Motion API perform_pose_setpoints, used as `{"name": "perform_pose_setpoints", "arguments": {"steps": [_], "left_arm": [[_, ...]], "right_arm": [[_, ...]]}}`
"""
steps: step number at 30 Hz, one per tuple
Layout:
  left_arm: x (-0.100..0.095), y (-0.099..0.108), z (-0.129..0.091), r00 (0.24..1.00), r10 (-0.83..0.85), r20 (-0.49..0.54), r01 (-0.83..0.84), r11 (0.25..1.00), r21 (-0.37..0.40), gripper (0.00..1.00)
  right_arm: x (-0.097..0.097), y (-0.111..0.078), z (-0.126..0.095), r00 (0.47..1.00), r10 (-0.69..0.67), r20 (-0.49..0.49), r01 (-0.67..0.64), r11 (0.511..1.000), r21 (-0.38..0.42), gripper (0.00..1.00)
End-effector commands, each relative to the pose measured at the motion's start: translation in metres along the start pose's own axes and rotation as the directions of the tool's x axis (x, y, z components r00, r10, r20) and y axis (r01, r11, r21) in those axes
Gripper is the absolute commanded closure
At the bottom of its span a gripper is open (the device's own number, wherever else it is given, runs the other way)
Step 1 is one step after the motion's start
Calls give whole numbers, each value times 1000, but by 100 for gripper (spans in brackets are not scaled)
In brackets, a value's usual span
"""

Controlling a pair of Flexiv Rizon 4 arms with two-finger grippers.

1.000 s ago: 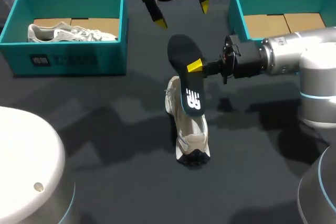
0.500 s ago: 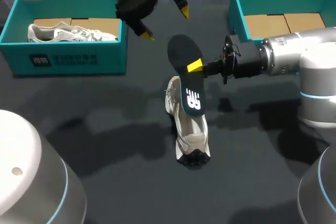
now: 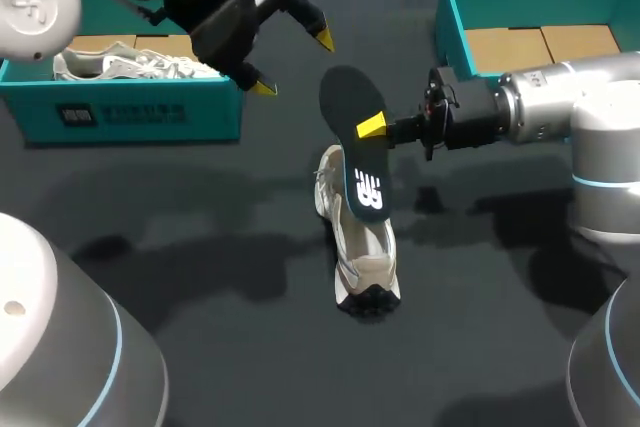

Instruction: Take the shoe out of the shoebox, open the shoe tongue, remove and reinsert the insole, then place the shoe into the shoebox

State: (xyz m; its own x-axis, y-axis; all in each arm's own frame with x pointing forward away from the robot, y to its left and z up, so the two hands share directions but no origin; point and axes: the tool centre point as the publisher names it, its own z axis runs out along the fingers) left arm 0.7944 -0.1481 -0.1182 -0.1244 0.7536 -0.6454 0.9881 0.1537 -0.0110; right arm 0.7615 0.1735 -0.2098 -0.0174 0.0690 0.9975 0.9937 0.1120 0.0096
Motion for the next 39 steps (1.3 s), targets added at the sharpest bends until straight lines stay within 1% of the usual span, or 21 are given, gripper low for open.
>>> {"name": "perform_pose_setpoints", "arguments": {"steps": [1, 10, 11, 12, 13, 14, 15, 17, 18, 19, 20, 21, 30, 31, 32, 37, 38, 39], "left_arm": [[18, 0, -4, 961, 19, 275, -15, 1000, -19, 0], [18, 0, -4, 961, 19, 275, -15, 1000, -19, 0], [19, 0, 2, 955, 3, 295, 2, 1000, -17, 0], [20, 1, 8, 946, -1, 325, -10, 999, 34, 0], [21, 2, 14, 949, -16, 314, 12, 1000, 15, 0], [22, 2, 19, 942, -10, 336, 15, 1000, -13, 0], [22, 4, 25, 938, -20, 345, 22, 1000, -1, 0], [21, 6, 36, 931, -18, 365, 40, 998, -53, 0], [22, 7, 40, 925, -36, 378, 57, 997, -45, 0], [22, 10, 44, 907, -28, 421, 67, 995, -78, 0], [23, 13, 50, 908, -26, 419, 74, 992, -99, 0], [23, 18, 54, 908, -53, 416, 91, 993, -71, 0], [23, 18, 54, 908, -53, 416, 91, 993, -71, 0], [23, 17, 61, 910, -46, 412, 84, 994, -76, 0], [25, 17, 67, 906, -48, 420, 79, 995, -56, 0], [32, 19, 82, 867, -53, 495, 94, 994, -59, 0], [33, 21, 84, 854, -68, 516, 100, 994, -36, 0], [35, 21, 86, 817, -54, 574, 79, 997, -19, 0]], "right_arm": [[0, -1, 1, 1000, 0, 2, 0, 1000, -2, 100], [0, -1, 1, 1000, 0, 2, 0, 1000, -2, 100], [0, -1, 1, 1000, 0, 2, 0, 1000, -2, 100], [0, -1, 1, 1000, 0, 2, 0, 1000, -2, 100], [0, -1, 1, 1000, 0, 2, 0, 1000, -2, 100], [0, -1, 1, 1000, 0, 2, 0, 1000, -2, 100], [0, -1, 1, 1000, 0, 2, 0, 1000, -2, 100], [0, -1, 1, 1000, 0, 2, 0, 1000, -2, 100], [0, -1, 1, 1000, 0, 2, 0, 1000, -2, 100], [0, -1, 1, 1000, 0, 2, 0, 1000, -2, 100], [0, -1, 1, 1000, 0, 2, 0, 1000, -2, 100], [0, -1, 1, 1000, 0, 2, 0, 1000, -2, 100], [0, -1, 1, 1000, 0, 2, 0, 1000, -2, 100], [0, -1, 1, 1000, 0, 2, 0, 1000, -2, 100], [0, -1, 1, 1000, 0, 2, 0, 1000, -2, 100], [0, -1, 1, 1000, 0, 2, 0, 1000, -2, 100], [0, -1, 1, 1000, 0, 2, 0, 1000, -2, 100], [0, -1, 1, 1000, 0, 2, 0, 1000, -2, 100]]}}
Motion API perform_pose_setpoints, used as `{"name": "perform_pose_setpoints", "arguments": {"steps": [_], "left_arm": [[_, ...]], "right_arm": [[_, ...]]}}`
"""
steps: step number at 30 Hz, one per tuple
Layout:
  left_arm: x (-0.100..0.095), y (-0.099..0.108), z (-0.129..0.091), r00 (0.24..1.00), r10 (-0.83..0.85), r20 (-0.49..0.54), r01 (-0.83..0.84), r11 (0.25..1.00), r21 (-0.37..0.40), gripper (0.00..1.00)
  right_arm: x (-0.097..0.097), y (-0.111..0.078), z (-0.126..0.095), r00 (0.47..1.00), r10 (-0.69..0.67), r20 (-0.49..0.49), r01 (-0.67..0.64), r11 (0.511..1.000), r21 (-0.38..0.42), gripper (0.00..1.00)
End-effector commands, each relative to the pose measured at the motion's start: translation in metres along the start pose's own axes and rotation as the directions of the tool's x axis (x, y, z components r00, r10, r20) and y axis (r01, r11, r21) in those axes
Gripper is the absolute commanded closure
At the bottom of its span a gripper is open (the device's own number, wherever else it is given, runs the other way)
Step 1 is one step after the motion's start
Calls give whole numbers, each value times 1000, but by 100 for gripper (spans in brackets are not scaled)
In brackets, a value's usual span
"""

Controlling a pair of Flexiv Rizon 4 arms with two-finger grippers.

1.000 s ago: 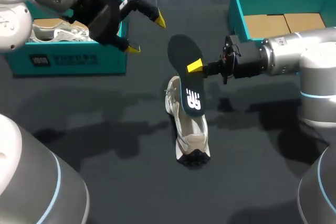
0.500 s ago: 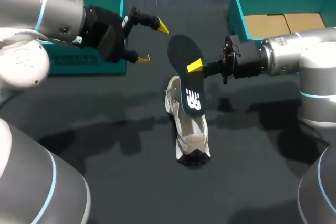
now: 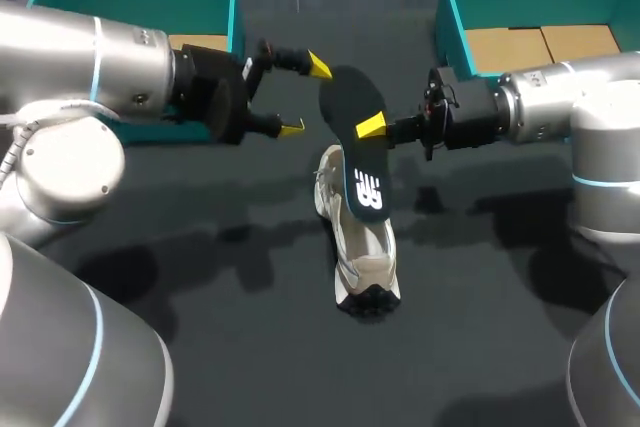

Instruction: Take the shoe out of the shoebox, open the shoe tongue, remove and reinsert the insole, then place the shoe into the shoebox

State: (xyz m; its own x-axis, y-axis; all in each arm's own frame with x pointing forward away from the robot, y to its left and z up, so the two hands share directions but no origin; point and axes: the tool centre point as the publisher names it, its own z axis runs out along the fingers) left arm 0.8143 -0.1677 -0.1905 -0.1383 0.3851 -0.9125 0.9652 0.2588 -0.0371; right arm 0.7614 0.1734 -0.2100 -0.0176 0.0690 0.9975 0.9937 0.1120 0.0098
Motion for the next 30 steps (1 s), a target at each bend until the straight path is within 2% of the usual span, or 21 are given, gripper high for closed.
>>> {"name": "perform_pose_setpoints", "arguments": {"steps": [1, 11, 17, 23, 24, 26, 28, 30], "left_arm": [[16, 4, 10, 974, -4, 224, -17, 996, 93, 0], [16, 4, 10, 974, -4, 224, -17, 996, 93, 0], [20, -6, 34, 977, -22, 210, 13, 999, 43, 0], [17, -11, 50, 975, -27, 219, 17, 999, 46, 0], [16, -11, 51, 975, -26, 219, 17, 999, 44, 4], [15, -11, 54, 974, -27, 224, 16, 999, 48, 22], [14, -11, 55, 973, -27, 228, 15, 998, 54, 29], [12, -11, 57, 973, -26, 231, 14, 998, 54, 49]], "right_arm": [[0, -1, 1, 1000, 1, 2, -1, 1000, -2, 100], [0, -1, 1, 1000, 1, 2, -1, 1000, -2, 100], [2, 1, 1, 1000, 10, -27, -11, 1000, -26, 100], [3, 0, 2, 998, 15, -64, -17, 999, -39, 100], [3, 0, 3, 998, 19, -66, -21, 999, -43, 100], [1, -1, 5, 997, 23, -69, -26, 999, -40, 100], [0, -2, 5, 997, 27, -71, -30, 999, -39, 100], [0, -2, 6, 997, 33, -67, -36, 999, -39, 100]]}}
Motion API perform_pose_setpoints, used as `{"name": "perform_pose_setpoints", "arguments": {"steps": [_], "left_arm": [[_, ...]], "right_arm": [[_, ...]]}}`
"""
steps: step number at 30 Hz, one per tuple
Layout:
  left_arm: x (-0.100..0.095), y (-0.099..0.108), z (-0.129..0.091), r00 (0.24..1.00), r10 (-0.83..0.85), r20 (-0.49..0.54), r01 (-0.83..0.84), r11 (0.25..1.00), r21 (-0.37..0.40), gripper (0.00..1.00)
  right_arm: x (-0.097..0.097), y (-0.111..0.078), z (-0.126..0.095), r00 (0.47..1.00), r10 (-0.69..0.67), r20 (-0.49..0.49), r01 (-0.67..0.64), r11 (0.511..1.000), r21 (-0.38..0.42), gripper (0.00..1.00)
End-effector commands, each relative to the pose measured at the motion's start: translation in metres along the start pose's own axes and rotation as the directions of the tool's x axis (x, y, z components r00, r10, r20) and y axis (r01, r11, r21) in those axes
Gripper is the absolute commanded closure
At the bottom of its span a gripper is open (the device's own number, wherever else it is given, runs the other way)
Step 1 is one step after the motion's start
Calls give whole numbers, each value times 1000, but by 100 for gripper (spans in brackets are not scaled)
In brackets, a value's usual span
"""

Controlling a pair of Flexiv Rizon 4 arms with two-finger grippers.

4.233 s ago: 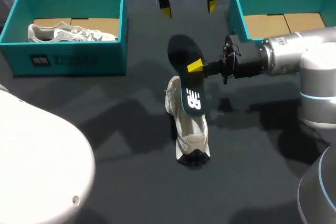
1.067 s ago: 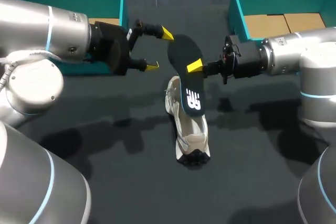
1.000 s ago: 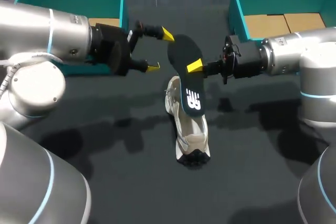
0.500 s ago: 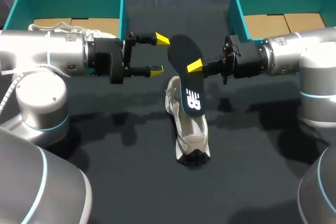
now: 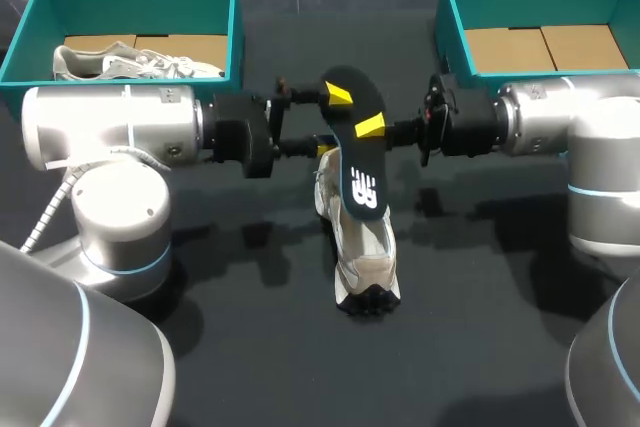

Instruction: Take the shoe out of the shoebox, open the shoe tongue, remove and reinsert the insole, then place the shoe into the shoebox

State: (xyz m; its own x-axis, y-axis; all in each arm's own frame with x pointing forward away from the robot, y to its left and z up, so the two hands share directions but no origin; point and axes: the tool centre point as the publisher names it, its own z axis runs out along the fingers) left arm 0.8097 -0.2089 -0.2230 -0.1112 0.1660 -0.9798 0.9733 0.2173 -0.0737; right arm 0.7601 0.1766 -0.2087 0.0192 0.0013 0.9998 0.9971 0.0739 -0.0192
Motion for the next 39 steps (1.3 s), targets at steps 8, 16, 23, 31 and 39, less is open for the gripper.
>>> {"name": "perform_pose_setpoints", "arguments": {"steps": [8, 16, 23, 31, 39], "left_arm": [[-1, -1, 14, 1000, 10, 15, -10, 1000, 19, 63], [0, 0, 16, 1000, 6, 19, -6, 1000, 18, 77], [0, 0, 19, 1000, 5, 20, -6, 1000, 13, 85], [1, -1, 24, 1000, 15, 18, -16, 1000, 12, 100], [0, 0, 15, 999, 29, 17, -29, 1000, -1, 100]], "right_arm": [[-4, -1, 4, 1000, 9, -2, -9, 1000, -24, 100], [-5, 4, 4, 1000, 12, -9, -12, 999, -36, 100], [-5, 7, 6, 1000, 13, -13, -13, 1000, -26, 100], [-5, 10, 6, 1000, 18, -15, -19, 1000, -18, 100], [-7, 6, -9, 1000, -10, 0, 10, 1000, -24, 0]]}}
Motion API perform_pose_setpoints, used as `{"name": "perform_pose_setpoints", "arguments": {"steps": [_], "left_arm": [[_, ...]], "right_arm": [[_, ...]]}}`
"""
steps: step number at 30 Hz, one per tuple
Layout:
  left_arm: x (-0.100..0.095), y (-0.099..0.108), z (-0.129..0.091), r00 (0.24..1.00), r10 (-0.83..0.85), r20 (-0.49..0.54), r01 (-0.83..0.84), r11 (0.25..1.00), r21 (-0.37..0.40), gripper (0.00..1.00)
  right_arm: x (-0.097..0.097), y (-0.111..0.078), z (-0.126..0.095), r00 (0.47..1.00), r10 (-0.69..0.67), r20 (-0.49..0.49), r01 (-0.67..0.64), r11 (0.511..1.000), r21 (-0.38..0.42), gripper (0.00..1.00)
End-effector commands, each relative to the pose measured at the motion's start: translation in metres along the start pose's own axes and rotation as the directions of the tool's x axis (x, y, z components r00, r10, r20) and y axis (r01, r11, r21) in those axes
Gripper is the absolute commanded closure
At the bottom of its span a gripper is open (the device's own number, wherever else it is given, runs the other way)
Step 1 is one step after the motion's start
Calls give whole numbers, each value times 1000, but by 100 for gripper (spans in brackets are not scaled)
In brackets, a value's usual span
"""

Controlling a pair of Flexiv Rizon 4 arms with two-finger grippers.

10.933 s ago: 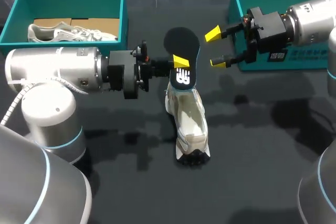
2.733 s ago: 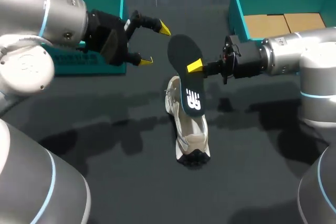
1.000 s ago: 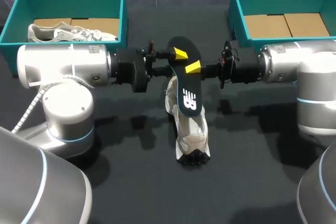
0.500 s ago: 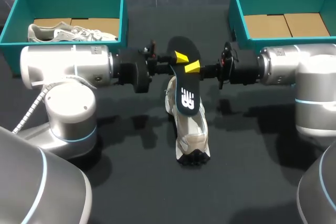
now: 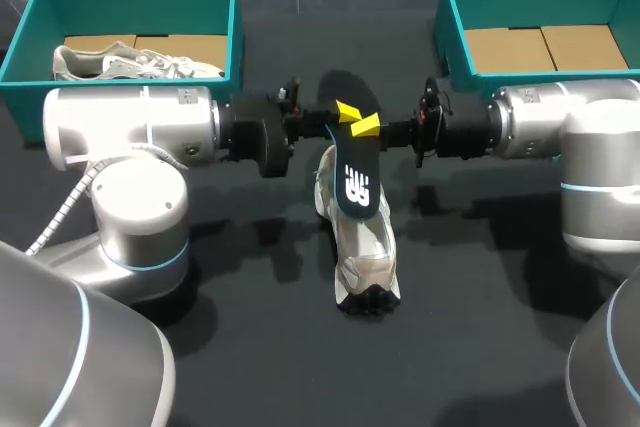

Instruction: Take the shoe out of the shoebox, open the shoe tongue, remove and reinsert the insole, then place the shoe into the shoebox

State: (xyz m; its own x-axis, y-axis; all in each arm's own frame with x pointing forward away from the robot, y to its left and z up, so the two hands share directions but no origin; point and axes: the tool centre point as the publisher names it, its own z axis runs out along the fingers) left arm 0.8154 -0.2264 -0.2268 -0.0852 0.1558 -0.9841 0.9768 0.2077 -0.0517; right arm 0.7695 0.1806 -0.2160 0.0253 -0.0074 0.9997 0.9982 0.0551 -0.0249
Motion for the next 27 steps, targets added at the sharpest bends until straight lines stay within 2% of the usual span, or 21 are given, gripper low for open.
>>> {"name": "perform_pose_setpoints", "arguments": {"steps": [1, 3, 5, 6, 7, 14, 18, 20, 22, 23, 24, 27], "left_arm": [[-1, -3, -6, 1000, 8, 0, -8, 1000, -8, 100], [-2, -3, -10, 1000, 14, -2, -14, 1000, -13, 100], [-3, -4, -16, 1000, 15, -4, -15, 1000, -14, 100], [-4, -5, -18, 1000, 16, -6, -16, 1000, -15, 100], [-5, -6, -21, 1000, 17, -7, -17, 1000, -15, 100], [-13, -17, -40, 999, 31, -19, -32, 998, -49, 100], [-17, -22, -46, 999, 1, -46, -3, 999, -37, 100], [-22, -23, -51, 996, -53, -66, 53, 999, 7, 100], [-25, -24, -53, 987, -112, -117, 121, 990, 68, 100], [-27, -23, -55, 987, -89, -134, 102, 991, 90, 100], [-27, -23, -55, 987, -89, -134, 102, 991, 90, 100], [-27, -23, -55, 987, -89, -134, 102, 991, 90, 100]], "right_arm": [[0, -5, -20, 1000, -21, 16, 21, 1000, -15, 0], [1, -8, -34, 999, -40, 37, 41, 999, -26, 0], [2, -11, -49, 990, -120, 67, 122, 992, -20, 0], [3, -12, -55, 982, -149, 118, 157, 986, -59, 0], [5, -13, -61, 980, -155, 123, 167, 982, -93, 0], [5, -13, -61, 980, -155, 123, 167, 982, -93, 0], [5, -13, -61, 980, -155, 123, 167, 982, -93, 0], [10, -19, -68, 931, -282, 230, 304, 950, -66, 0], [11, -27, -76, 833, -378, 403, 432, 901, -49, 0], [7, -28, -81, 790, -289, 540, 389, 918, -78, 0], [1, -26, -86, 748, -187, 637, 314, 945, -91, 0], [1, -26, -86, 748, -187, 637, 314, 945, -91, 0]]}}
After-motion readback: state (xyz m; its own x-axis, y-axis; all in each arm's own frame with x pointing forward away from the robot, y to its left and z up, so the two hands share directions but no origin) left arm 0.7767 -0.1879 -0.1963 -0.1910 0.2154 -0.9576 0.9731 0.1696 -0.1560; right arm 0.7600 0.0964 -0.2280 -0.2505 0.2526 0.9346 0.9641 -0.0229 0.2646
